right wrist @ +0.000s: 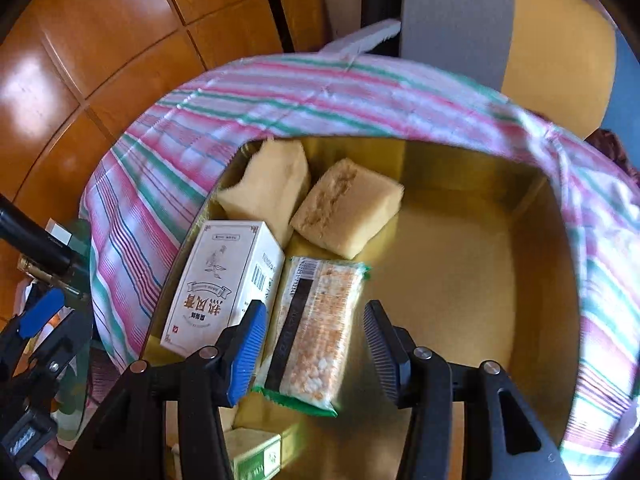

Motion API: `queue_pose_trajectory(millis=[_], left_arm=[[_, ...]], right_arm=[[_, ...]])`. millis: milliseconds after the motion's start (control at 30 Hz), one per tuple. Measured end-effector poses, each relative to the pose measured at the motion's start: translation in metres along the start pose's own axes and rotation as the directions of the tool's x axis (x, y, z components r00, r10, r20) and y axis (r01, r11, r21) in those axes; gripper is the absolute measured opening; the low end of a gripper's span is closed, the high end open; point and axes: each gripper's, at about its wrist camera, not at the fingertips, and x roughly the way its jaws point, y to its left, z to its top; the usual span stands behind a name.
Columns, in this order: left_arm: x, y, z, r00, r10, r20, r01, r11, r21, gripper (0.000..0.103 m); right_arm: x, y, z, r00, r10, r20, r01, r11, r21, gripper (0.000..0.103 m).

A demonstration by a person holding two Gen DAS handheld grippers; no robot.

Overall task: Organize objects
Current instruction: 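Carry the cracker packet into the gold tray and open the right gripper, then move the left gripper to the purple snack packet and grasp it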

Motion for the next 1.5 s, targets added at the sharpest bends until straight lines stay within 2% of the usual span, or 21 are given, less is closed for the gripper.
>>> queue_pose_trajectory(millis=[167, 333, 433, 633, 1167, 1333, 1500], left_arm=[[-0.004, -0.001, 0.001, 1.000, 0.004, 0.015, -0.004, 1.000, 0.006, 0.079], [-0.006, -0.007, 0.000, 1.000, 0.001, 0.018, -0.001, 1.000, 0.013, 0.079], [-0.009, -0.012, -0.001, 1.000, -0.004, 0.019, 0.004, 1.000, 0.023, 0.079], [-0.014, -0.029, -0.003, 1.000, -0.014, 0.025, 0.012, 0.999, 0.053, 0.079], [-0.032, -0.091, 0.004, 0.996, -0.062, 0.059, 0.050, 0.980, 0.193, 0.079], [-0.035, -0.117, 0.005, 0.994, -0.094, 0.062, 0.076, 0.967, 0.245, 0.079], [-0.036, -0.147, 0.005, 0.989, -0.135, 0.054, 0.113, 0.947, 0.302, 0.079]], right_arm=[[-0.028, 0.008, -0.008, 0.993, -0.080, 0.089, 0.084, 0.996, -0.041, 0.056], [-0.050, 0.012, -0.024, 0.973, -0.169, 0.156, 0.181, 0.981, -0.064, 0.061], [-0.061, 0.011, -0.034, 0.961, -0.203, 0.190, 0.219, 0.973, -0.071, 0.065], [-0.082, 0.004, -0.050, 0.937, -0.250, 0.244, 0.275, 0.959, -0.074, 0.066], [-0.124, -0.052, -0.078, 0.903, -0.318, 0.290, 0.316, 0.947, 0.057, 0.067], [-0.132, -0.076, -0.085, 0.892, -0.353, 0.281, 0.343, 0.935, 0.086, 0.067], [-0.137, -0.111, -0.095, 0.891, -0.392, 0.231, 0.372, 0.920, 0.124, 0.067]])
